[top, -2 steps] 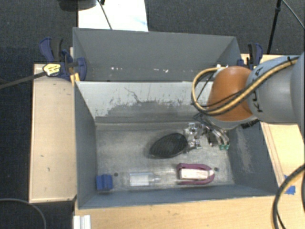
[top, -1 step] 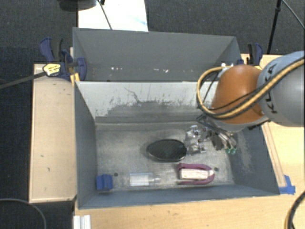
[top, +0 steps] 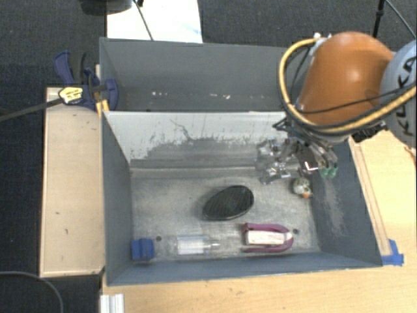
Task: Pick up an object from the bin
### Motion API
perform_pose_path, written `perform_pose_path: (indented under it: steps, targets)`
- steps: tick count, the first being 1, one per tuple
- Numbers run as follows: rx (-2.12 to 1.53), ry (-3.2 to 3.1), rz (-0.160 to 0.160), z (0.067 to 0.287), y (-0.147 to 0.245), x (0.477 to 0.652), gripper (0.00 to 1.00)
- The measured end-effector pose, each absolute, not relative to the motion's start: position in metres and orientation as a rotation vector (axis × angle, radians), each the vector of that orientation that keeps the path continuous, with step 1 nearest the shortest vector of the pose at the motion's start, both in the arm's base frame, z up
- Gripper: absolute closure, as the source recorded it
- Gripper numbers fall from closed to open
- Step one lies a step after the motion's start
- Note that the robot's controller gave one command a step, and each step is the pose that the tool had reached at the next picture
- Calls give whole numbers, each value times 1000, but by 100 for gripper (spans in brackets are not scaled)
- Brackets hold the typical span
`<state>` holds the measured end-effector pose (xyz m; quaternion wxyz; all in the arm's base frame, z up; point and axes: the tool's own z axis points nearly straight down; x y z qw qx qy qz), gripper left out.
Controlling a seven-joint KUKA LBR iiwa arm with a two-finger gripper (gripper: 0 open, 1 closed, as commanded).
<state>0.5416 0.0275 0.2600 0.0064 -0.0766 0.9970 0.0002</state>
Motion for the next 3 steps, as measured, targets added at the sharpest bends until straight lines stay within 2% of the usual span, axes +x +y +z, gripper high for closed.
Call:
perform_pose_path:
  steps: [1,2,3]
  targets:
    - [-241,3128,0,255,26,540,0]
    - [-442,3114,2,124,36,563,0]
    - [-459,3104,2,75,39,557,0]
